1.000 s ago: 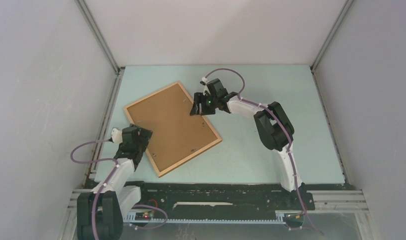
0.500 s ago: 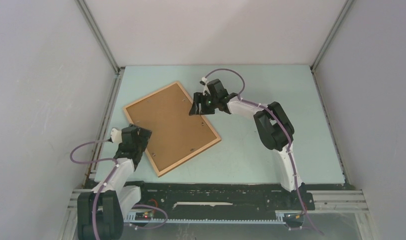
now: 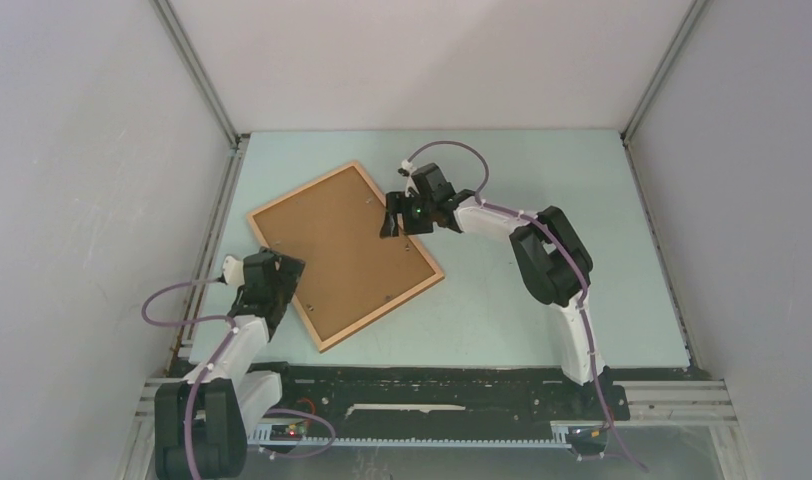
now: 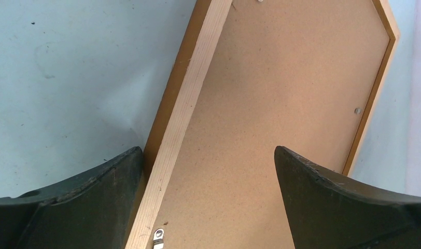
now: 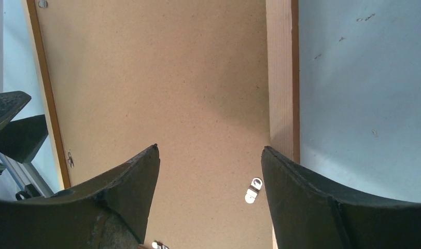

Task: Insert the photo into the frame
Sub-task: Install the photo frame at the center of the board.

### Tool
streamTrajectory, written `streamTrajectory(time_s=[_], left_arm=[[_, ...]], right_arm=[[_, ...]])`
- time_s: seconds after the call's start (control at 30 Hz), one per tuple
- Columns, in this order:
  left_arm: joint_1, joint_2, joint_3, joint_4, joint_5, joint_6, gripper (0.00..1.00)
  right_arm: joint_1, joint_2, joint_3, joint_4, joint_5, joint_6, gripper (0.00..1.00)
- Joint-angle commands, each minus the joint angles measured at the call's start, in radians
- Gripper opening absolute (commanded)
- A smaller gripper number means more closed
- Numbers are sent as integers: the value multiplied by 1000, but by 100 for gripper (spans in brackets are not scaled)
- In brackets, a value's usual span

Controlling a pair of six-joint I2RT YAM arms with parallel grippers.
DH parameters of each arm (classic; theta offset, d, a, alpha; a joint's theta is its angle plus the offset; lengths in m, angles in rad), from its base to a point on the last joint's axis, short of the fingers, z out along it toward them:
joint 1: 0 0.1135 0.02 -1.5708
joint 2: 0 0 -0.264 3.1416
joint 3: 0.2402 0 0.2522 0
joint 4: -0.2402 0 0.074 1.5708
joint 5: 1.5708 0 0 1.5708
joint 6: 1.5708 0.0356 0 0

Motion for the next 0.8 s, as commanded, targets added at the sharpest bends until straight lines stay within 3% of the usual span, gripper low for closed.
streamTrajectory(time_s=[0.0, 0.43, 0.57, 0.77], left_arm=[[-1, 21, -18, 1, 54, -5, 100], [-3, 126, 78, -113, 182, 113, 100], [-3, 151, 125, -175, 184, 204, 100], [-2, 135, 136, -177, 186, 213, 99]], right_arm=[[12, -69, -16, 27, 42, -14, 81], [-28, -189, -165, 121, 66, 11, 83], [-53, -205, -178, 96, 99, 9, 83], [-108, -180, -183, 55, 135, 59, 82]])
